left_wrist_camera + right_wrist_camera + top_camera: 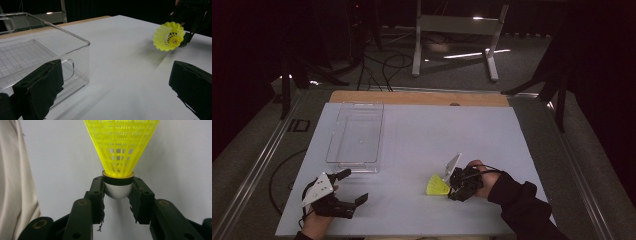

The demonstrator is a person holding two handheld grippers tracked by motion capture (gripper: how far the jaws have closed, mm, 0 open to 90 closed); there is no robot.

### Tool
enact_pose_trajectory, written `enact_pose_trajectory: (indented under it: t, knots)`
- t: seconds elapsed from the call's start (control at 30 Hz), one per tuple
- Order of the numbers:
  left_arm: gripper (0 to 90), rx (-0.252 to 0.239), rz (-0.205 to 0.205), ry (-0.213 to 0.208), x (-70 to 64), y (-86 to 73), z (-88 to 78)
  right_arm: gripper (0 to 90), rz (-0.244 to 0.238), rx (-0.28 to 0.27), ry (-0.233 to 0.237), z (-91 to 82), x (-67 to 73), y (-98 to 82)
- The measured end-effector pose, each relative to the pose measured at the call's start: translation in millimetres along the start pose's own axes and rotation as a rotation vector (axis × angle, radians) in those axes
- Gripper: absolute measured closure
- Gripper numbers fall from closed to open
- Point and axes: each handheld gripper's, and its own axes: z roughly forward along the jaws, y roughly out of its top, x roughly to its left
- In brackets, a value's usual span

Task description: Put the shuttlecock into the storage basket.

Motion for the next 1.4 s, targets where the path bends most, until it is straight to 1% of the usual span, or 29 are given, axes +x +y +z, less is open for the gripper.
enact_pose_trajectory:
  t: [0.07, 0.1, 0.17, 0.2, 0.23, 0.27, 0.3, 0.33, 0.37, 0.43, 0.47, 0.53, 0.57, 0.6, 0.67, 0.83, 0.9, 0.93, 1.0, 1.03, 1.1, 1.17, 1.23, 1.33, 1.4]
  knots:
    - [0.4, -0.001, -0.001, 0.0, 0.0, 0.1, 0.1, 65.8, -0.016, -0.012, -0.007, -3.4, -1.0, -0.9]
    - [0.4, -0.001, -0.002, 0.0, -0.1, 0.1, 0.2, 65.8, -0.009, -0.02, 0.006, -5.2, -1.0, -1.2]
    - [0.4, -0.002, -0.003, 0.0, 0.0, 0.1, 0.1, 65.7, -0.016, -0.043, 0.002, -8.6, -1.8, -2.3]
    - [0.5, -0.002, -0.003, 0.0, 0.1, 0.1, 0.0, 65.8, -0.013, -0.051, 0.014, -10.2, -1.6, -3.1]
    - [0.5, -0.003, -0.004, 0.0, 0.2, 0.1, 0.1, 65.8, -0.013, -0.062, 0.015, -11.4, -2.4, -4.0]
    - [0.4, -0.002, -0.004, 0.001, 0.2, 0.2, 0.1, 65.7, -0.005, -0.062, 0.02, -11.6, -2.7, -4.8]
    - [0.4, -0.002, -0.004, 0.0, 0.2, 0.2, 0.2, 65.7, -0.014, -0.062, 0.014, -11.4, -3.1, -5.7]
    - [0.5, -0.002, -0.004, 0.0, 0.2, 0.2, 0.2, 65.8, -0.012, -0.071, 0.013, -11.8, -3.1, -6.6]
    - [0.4, -0.001, -0.003, 0.0, -0.3, 0.5, 0.4, 65.8, -0.017, -0.077, 0.024, -12.1, -3.9, -7.7]
    - [0.4, -0.002, -0.003, -0.004, -0.4, 0.8, 0.6, 65.8, -0.034, -0.107, 0.02, -13.5, -3.3, -9.5]
    - [0.4, 0.0, -0.002, -0.003, -0.6, 0.8, 0.8, 65.8, -0.038, -0.12, 0.038, -14.4, -3.8, -10.5]
    - [0.5, 0.001, -0.002, -0.005, -0.8, 1.1, 0.9, 65.8, -0.048, -0.138, 0.025, -16.4, -4.4, -12.4]
    - [0.4, 0.001, -0.004, -0.004, -1.1, 1.4, 0.9, 65.8, -0.043, -0.148, 0.038, -17.3, -4.6, -13.4]
    - [0.4, -0.001, -0.004, -0.008, -1.3, 1.9, 0.9, 65.8, -0.045, -0.154, 0.03, -18.5, -5.2, -14.3]
    - [0.4, 0.001, 0.0, -0.01, -2.5, 3.5, 1.0, 65.8, -0.058, -0.18, 0.036, -20.5, -5.4, -16.5]
    - [0.5, -0.004, -0.005, -0.02, -4.9, 8.6, 2.3, 65.8, -0.08, -0.241, 0.016, -27.6, -3.2, -20.4]
    - [0.5, 0.005, -0.006, -0.023, -6.5, 10.5, 3.6, 65.8, -0.103, -0.264, 0.009, -29.7, -2.1, -21.9]
    - [0.5, 0.005, -0.006, -0.023, -6.5, 10.5, 3.6, 65.8, -0.103, -0.264, 0.009, -29.7, -2.1, -21.9]
    - [0.4, 0.032, -0.004, -0.023, -9.1, 14.5, 5.6, 65.8, -0.108, -0.267, 0.003, -30.9, -1.8, -23.5]
    - [0.4, 0.039, -0.009, -0.032, -10.0, 16.5, 6.4, 65.8, -0.109, -0.272, 0.008, -31.1, -2.1, -24.0]
    - [0.4, 0.077, -0.014, -0.023, -12.0, 22.2, 9.1, 65.8, -0.118, -0.281, 0.001, -32.1, -2.6, -24.4]
    - [0.5, 0.107, -0.041, -0.039, -12.8, 29.6, 11.4, 65.8, -0.118, -0.281, -0.004, -33.5, -2.2, -24.0]
    - [0.5, 0.137, -0.057, -0.052, -12.9, 37.2, 13.7, 65.8, -0.127, -0.28, -0.008, -35.3, -1.1, -23.1]
    - [0.5, 0.192, -0.055, -0.073, -13.3, 48.6, 18.3, 65.8, -0.14, -0.285, -0.023, -37.5, 0.2, -21.9]
    - [0.5, 0.208, -0.054, -0.088, -13.9, 55.6, 20.9, 65.8, -0.153, -0.29, -0.027, -38.6, 0.9, -21.6]
